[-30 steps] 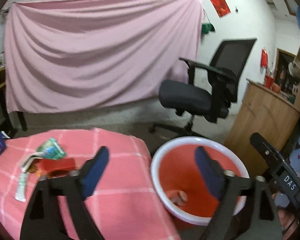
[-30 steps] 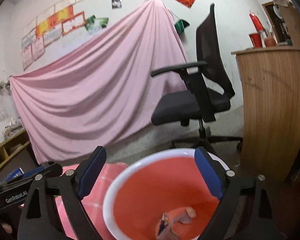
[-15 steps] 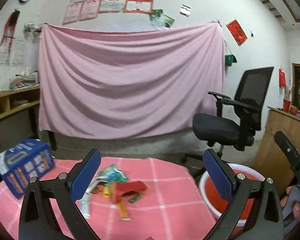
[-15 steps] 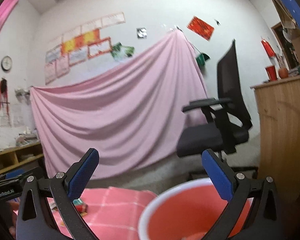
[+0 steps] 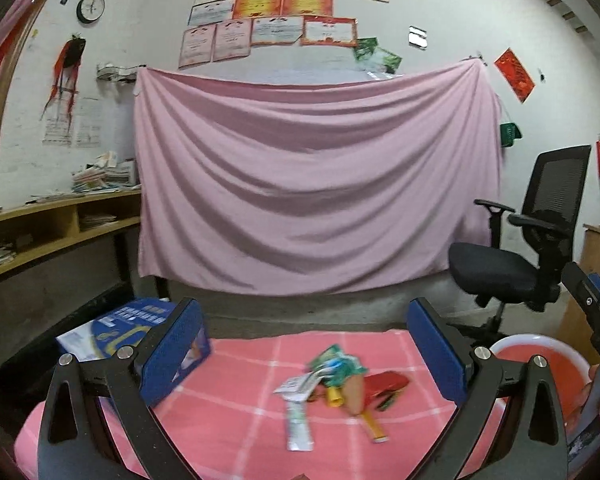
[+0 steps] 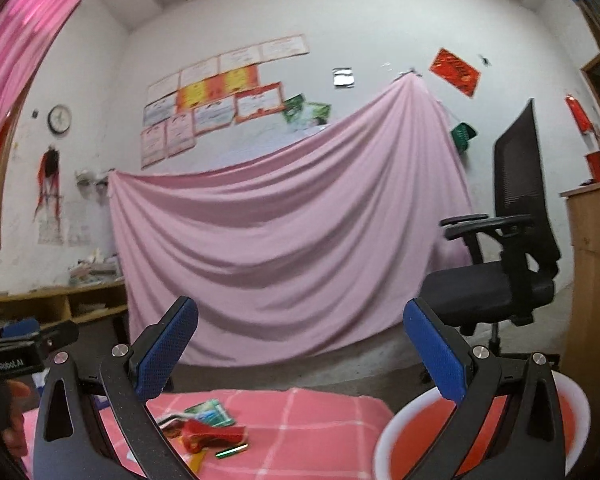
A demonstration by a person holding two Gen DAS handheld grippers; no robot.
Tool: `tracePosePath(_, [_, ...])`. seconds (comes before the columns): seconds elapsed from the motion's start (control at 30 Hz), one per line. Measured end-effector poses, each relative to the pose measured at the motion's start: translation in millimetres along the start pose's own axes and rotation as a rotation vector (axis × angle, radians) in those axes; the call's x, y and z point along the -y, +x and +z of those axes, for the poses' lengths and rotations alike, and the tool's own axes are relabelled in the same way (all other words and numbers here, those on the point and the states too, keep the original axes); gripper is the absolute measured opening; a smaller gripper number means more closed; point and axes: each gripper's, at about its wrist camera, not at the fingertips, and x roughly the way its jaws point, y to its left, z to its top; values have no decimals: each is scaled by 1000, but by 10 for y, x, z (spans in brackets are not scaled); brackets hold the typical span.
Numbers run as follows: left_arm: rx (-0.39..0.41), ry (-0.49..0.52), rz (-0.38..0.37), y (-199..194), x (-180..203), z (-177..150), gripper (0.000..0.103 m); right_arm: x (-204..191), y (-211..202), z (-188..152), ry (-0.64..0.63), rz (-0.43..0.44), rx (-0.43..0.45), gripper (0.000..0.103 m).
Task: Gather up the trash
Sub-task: 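Move both tools back toward the remaining trash on the table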
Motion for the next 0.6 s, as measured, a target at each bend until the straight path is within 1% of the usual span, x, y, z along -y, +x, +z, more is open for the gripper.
tracePosePath(0.1, [-31, -3, 16, 59, -121, -100, 100, -134, 89, -64, -33, 13, -35, 103])
tracePosePath(0.23, [-91, -23, 28, 192, -247, -264, 100, -273, 238, -192, -83, 22, -111, 103])
tracePosePath(0.43, [-112, -41, 27, 325, -354, -376, 100, -404, 450, -416, -148, 32, -210, 103])
tracePosePath(0.53, [-141, -34, 16, 410, -372, -427, 100, -452, 582, -504, -173, 33, -285, 103])
tracePosePath(0.6, [-173, -30, 6, 475, -383, -461, 100, -454, 703, -576, -180, 27, -360, 103])
